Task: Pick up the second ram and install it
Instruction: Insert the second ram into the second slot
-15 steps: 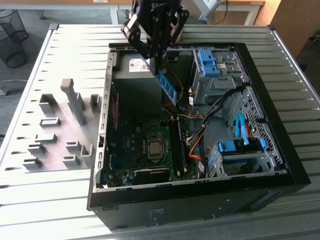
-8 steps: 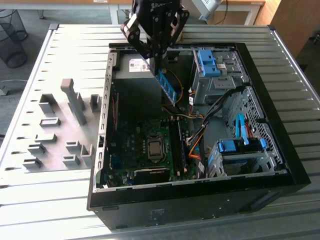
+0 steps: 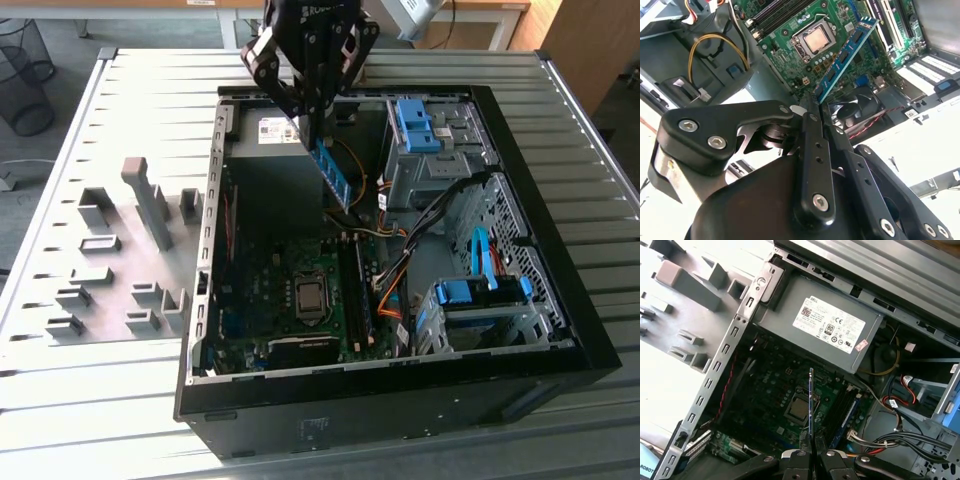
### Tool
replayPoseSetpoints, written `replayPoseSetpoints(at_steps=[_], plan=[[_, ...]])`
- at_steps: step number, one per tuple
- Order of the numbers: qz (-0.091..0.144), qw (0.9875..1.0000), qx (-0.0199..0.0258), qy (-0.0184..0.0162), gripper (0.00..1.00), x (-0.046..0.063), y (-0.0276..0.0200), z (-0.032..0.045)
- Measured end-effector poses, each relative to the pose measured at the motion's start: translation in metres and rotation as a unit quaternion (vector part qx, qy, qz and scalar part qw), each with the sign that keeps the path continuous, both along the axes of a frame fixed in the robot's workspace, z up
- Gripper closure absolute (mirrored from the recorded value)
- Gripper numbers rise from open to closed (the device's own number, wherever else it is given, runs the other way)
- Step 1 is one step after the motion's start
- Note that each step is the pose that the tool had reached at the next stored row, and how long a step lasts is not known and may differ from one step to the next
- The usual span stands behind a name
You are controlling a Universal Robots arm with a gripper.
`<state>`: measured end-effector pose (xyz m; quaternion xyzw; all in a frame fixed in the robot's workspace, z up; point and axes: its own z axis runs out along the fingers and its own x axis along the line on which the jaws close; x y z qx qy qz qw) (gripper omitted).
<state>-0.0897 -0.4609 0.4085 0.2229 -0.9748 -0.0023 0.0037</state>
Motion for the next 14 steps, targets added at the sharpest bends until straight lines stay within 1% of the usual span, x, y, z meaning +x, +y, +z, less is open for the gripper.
replayPoseSetpoints(at_steps=[3, 5, 7, 9, 11, 14], plan=[[-0.009, 1.0, 0.0001, 0.0, 0.86, 0.0, 0.0, -0.0002], [-0.021, 0.9998, 0.0, 0.0, 0.86, 0.0, 0.0, -0.0005], [-0.039, 0.9992, 0.0, 0.0, 0.86, 0.0, 0.0, -0.0008], [-0.057, 0.9984, 0.0, 0.0, 0.86, 0.0, 0.0, -0.0013], [-0.075, 0.9972, 0.0, 0.0, 0.86, 0.0, 0.0, -0.0018], [-0.102, 0.9948, 0.0, 0.0, 0.86, 0.0, 0.0, -0.0024]])
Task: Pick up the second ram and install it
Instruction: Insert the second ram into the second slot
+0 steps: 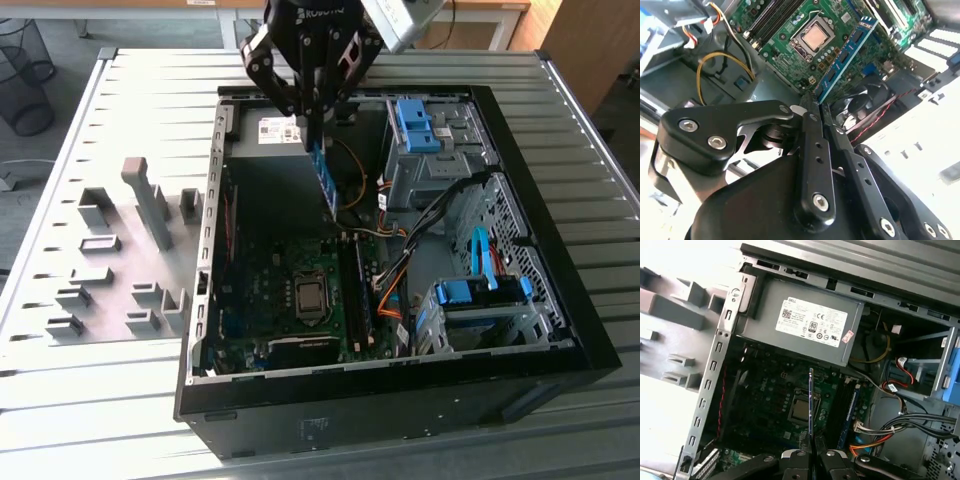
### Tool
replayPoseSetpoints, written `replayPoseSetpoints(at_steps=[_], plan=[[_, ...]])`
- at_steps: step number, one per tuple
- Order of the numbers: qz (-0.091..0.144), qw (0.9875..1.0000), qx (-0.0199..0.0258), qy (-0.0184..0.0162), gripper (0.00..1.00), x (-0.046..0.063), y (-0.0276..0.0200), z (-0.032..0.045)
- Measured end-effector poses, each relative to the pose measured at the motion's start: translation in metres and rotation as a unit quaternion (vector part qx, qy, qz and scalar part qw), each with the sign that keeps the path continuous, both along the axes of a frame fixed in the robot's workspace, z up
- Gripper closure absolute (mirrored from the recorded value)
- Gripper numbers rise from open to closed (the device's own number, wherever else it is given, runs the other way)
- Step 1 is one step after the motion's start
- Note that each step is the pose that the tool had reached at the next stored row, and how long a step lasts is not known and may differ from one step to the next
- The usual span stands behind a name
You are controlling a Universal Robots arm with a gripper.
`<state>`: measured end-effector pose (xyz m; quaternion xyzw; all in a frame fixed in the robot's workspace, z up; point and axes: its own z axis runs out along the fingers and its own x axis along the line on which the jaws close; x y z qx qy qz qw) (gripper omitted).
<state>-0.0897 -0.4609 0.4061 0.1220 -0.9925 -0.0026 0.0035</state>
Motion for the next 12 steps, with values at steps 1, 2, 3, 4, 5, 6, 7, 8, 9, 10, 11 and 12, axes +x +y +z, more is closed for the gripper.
replayPoseSetpoints(at_steps=[1, 2, 3, 4, 5, 6, 7, 8, 9, 10, 11, 12], plan=[[-0.009, 1.0, 0.0, 0.0, 0.86, 0.0, 0.0, -0.0002], [-0.018, 0.9998, 0.0, 0.0, 0.86, 0.0, 0.0, -0.0004], [-0.027, 0.9996, 0.0, 0.0, 0.86, 0.0, 0.0, -0.0006], [-0.036, 0.9994, 0.0, 0.0, 0.86, 0.0, 0.0, -0.0008], [-0.045, 0.999, 0.0, 0.0, 0.86, 0.0, 0.0, -0.001], [-0.055, 0.9985, 0.0, 0.0, 0.86, 0.0, 0.0, -0.0012], [-0.064, 0.998, 0.0, 0.0, 0.86, 0.0, 0.0, -0.0014], [-0.073, 0.9974, 0.0, 0.0, 0.86, 0.0, 0.0, -0.0016], [-0.081, 0.9967, 0.0, 0.0, 0.86, 0.0, 0.0, -0.0017], [-0.09, 0.996, 0.0, 0.0, 0.86, 0.0, 0.0, -0.0019], [-0.097, 0.9953, 0.0, 0.0, 0.86, 0.0, 0.0, -0.002], [-0.102, 0.9948, 0.0, 0.0, 0.86, 0.0, 0.0, -0.002]])
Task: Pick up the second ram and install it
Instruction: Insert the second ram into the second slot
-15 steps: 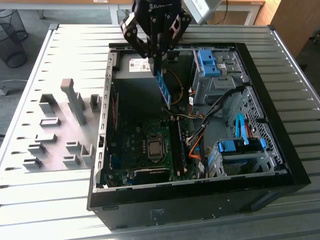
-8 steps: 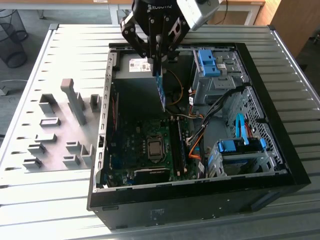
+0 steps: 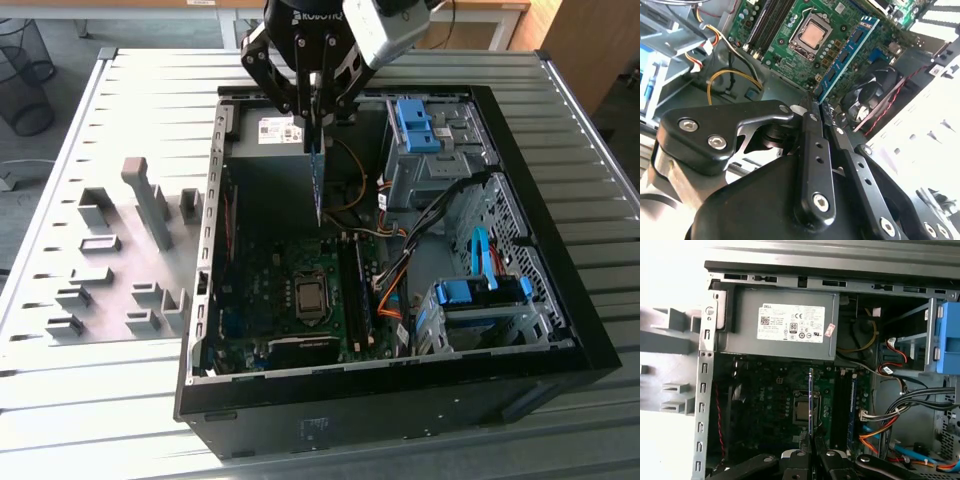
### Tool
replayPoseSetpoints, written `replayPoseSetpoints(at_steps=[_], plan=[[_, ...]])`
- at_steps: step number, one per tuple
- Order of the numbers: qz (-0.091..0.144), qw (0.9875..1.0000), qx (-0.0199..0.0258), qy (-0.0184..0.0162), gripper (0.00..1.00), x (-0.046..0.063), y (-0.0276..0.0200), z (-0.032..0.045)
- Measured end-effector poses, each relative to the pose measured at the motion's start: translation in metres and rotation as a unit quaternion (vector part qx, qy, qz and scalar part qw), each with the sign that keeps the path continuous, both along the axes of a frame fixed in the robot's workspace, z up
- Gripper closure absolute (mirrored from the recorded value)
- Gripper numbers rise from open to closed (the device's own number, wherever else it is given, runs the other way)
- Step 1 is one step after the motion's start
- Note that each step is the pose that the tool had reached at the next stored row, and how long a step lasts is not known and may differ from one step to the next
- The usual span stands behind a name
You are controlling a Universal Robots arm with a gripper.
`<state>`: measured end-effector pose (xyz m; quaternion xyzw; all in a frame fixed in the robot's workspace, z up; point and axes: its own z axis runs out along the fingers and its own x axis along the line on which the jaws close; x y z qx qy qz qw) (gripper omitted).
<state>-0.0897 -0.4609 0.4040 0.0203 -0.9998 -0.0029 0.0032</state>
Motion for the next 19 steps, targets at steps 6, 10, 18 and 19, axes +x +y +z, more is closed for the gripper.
replayPoseSetpoints(at_steps=[6, 10, 18, 19], plan=[[-0.002, 1.0, 0.0, 0.0, 0.86, 0.0, 0.0, -0.0001], [-0.003, 1.0, 0.0001, 0.0, 0.86, 0.0001, 0.0, -0.0001], [-0.007, 1.0, 0.0001, 0.0, 0.86, 0.0064, 0.0, -0.0022], [-0.007, 1.0, 0.0, 0.0, 0.86, 0.0065, 0.0001, -0.0026]])
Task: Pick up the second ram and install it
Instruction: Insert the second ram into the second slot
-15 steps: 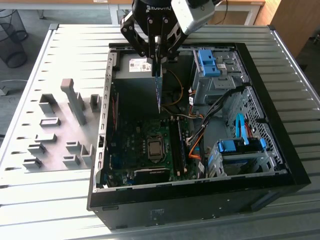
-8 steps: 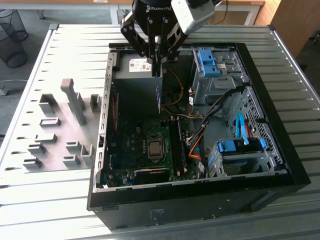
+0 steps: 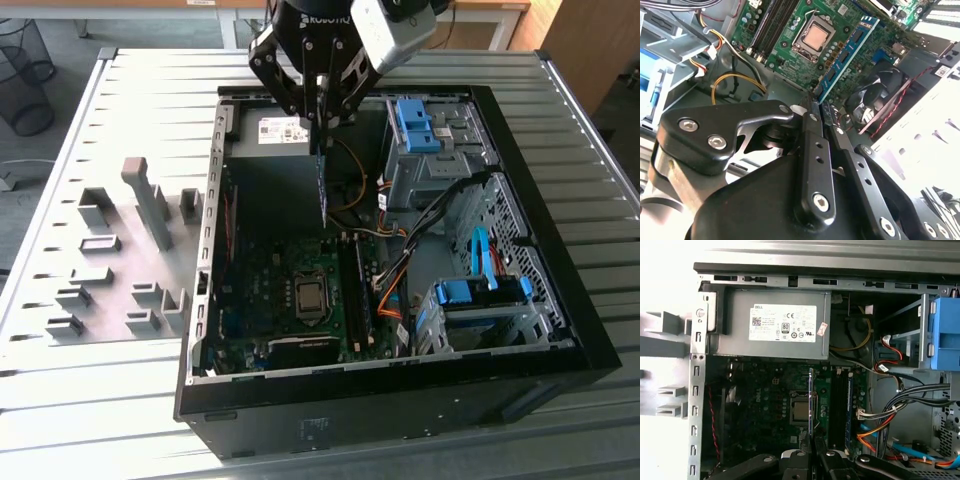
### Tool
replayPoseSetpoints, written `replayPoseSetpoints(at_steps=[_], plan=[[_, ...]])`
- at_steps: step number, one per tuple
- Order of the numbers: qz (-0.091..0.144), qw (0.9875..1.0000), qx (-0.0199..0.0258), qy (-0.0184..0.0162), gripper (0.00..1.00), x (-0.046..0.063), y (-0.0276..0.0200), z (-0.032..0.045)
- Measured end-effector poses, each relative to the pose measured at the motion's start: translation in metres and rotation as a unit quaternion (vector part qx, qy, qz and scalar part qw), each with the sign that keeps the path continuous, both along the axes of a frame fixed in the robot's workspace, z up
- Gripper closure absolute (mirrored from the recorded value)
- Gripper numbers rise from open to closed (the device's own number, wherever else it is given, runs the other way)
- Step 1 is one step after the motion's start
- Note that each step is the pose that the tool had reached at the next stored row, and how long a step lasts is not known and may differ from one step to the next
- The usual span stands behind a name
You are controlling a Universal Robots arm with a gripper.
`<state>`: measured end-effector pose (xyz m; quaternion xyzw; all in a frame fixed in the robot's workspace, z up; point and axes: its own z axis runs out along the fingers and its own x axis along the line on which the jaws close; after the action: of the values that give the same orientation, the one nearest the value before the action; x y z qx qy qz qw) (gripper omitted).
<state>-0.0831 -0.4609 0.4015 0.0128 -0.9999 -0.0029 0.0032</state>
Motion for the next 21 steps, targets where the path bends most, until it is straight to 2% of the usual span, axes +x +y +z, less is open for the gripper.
replayPoseSetpoints(at_steps=[21], plan=[[0.0, 1.0, 0.0, 0.0, 0.86, 0.0001, 0.0, -0.0051]])
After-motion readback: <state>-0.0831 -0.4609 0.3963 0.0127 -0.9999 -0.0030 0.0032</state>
